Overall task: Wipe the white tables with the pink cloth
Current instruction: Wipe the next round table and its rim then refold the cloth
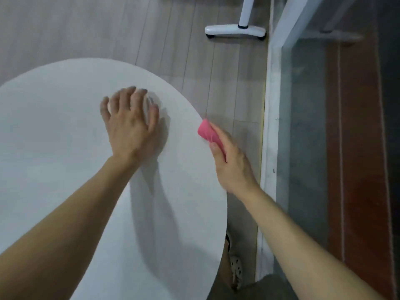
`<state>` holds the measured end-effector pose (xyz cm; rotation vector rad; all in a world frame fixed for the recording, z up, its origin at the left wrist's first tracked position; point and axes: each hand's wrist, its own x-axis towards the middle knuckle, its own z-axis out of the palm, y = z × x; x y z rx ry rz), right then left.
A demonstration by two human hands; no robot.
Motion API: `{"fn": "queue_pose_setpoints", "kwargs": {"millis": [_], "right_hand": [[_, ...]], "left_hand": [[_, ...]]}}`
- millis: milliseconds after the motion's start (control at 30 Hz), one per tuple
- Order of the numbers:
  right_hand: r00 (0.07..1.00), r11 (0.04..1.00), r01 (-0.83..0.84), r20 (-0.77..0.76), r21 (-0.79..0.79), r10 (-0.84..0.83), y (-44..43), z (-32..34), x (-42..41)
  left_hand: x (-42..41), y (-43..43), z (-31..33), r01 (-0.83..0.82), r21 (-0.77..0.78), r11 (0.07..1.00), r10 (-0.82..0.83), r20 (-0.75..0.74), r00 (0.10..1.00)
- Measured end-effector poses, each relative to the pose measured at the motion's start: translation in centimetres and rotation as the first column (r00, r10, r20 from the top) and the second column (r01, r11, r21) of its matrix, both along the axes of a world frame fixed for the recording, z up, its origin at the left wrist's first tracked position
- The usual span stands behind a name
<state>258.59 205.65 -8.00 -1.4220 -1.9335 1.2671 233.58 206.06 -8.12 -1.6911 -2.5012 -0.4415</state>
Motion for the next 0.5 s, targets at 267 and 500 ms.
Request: {"fn": "queue_pose_setpoints", "kwargs": {"millis": [267, 500], "right_hand": [[0.990, 0.991, -0.120, 0.084, 0.065, 0.115, 6.5, -0.1, -4.4], [0.973, 0.965, -0.229, 0.073, 0.128, 0.221, 11.6, -0.4, -8.4]], "left_hand": [[-1.1, 2.9, -1.8, -0.173, -0.118, 0.978, 0.180, 0.053, 0.982], [-1.6, 2.9, -1.9, -0.182, -0.069, 0.981, 0.185, 0.041, 0.982]]}}
